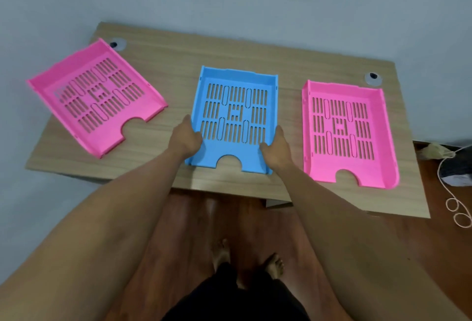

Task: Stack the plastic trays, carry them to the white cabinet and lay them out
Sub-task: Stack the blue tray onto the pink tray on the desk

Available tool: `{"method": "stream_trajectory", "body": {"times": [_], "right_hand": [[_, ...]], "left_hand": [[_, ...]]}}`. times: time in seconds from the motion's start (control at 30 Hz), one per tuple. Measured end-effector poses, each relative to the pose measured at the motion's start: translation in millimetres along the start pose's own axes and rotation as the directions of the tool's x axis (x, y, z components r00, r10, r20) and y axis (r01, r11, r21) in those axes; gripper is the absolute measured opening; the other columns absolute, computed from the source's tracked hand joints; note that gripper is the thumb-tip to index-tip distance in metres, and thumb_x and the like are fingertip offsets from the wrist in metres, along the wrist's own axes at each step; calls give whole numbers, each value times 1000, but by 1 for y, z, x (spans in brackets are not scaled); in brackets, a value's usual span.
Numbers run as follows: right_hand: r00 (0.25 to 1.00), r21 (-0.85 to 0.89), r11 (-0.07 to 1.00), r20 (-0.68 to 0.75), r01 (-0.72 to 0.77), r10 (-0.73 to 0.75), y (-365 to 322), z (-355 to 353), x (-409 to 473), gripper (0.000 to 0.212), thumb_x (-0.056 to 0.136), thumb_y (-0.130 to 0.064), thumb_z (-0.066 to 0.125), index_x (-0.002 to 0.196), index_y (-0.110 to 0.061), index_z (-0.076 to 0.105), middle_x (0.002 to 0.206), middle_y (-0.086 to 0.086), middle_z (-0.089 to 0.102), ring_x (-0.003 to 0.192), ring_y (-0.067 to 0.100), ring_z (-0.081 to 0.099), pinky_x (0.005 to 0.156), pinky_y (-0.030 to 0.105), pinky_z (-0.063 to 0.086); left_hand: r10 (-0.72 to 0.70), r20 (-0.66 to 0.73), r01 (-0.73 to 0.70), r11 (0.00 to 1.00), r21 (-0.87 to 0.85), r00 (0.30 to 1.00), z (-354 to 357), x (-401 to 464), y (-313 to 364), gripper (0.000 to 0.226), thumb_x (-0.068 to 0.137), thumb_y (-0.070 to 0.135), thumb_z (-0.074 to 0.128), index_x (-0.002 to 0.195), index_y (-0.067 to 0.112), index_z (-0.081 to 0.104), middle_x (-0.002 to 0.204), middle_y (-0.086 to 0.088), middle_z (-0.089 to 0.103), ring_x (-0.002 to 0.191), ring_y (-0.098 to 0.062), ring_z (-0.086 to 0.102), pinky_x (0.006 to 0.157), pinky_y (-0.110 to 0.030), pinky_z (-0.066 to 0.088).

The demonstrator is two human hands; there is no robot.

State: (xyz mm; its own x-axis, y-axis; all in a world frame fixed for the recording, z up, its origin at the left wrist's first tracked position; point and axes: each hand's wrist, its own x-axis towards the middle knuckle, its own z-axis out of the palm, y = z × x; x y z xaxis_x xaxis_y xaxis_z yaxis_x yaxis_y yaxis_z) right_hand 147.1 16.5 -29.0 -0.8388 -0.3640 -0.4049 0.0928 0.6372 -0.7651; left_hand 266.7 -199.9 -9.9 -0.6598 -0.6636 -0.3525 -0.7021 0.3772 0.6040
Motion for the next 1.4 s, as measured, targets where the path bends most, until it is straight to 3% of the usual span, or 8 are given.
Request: {"method": "stream_trajectory", "body": {"times": [0.23,0.4,0.53,0.77,0.87,1.0,1.2,1.4], "right_hand": [[991,132,990,-115,-50,65,17,9,9,59,96,14,32,142,-14,53,112,-4,68,87,7,67,77,26,60],[994,195,979,-87,-55,73,12,-5,9,61,95,11,34,146,-15,52,130,5,70,108,21,71,88,37,64],[995,232,973,-92,-12,35,-3,-29,-1,51,100,11,39,140,-15,56,119,4,72,92,11,70,68,22,60],[985,218,975,-172,27,11,16,-89,19,67,89,13,46,148,-19,51,140,7,65,121,30,68,98,51,60],[983,216,976,-186,38,3,17,-128,9,56,93,14,45,139,-15,58,123,2,72,105,22,73,89,45,65],[981,229,972,-193,60,-15,26,-180,-10,43,102,9,47,133,-18,60,104,1,74,84,14,73,52,20,60],[985,208,976,-171,64,-29,61,-252,-12,43,104,6,45,135,-19,61,102,0,74,87,21,76,61,31,64],[988,200,979,-154,44,-13,104,-301,-10,27,107,-4,45,118,-21,63,99,1,74,81,16,74,55,24,57]], "left_hand": [[-83,-48,81,995,-55,995,10,-5,-8,37,94,-4,45,128,5,55,124,-15,66,102,-28,62,79,-29,43],[-75,-61,70,994,-88,995,-1,-15,5,32,95,1,47,126,7,54,124,-15,66,93,-24,59,79,-34,49],[-30,-86,22,995,-93,996,-12,-30,26,31,95,3,48,125,8,55,122,-12,67,107,-33,66,80,-37,52],[98,-134,-107,993,-54,986,-4,-55,81,35,89,3,46,123,7,56,123,-18,67,109,-39,64,86,-42,50],[132,-153,-140,989,-47,979,15,-68,111,38,89,3,46,125,8,57,123,-19,67,111,-41,63,87,-40,49],[138,-151,-147,988,-52,979,47,-83,150,38,88,3,44,124,9,57,124,-20,66,111,-41,62,85,-39,48],[119,-141,-133,987,-93,983,107,-102,202,39,89,1,42,125,9,57,124,-19,66,110,-39,62,80,-33,43],[76,-120,-94,983,-155,990,170,-116,234,33,95,3,42,124,9,56,122,-14,66,96,-27,60,77,-34,45]]}}
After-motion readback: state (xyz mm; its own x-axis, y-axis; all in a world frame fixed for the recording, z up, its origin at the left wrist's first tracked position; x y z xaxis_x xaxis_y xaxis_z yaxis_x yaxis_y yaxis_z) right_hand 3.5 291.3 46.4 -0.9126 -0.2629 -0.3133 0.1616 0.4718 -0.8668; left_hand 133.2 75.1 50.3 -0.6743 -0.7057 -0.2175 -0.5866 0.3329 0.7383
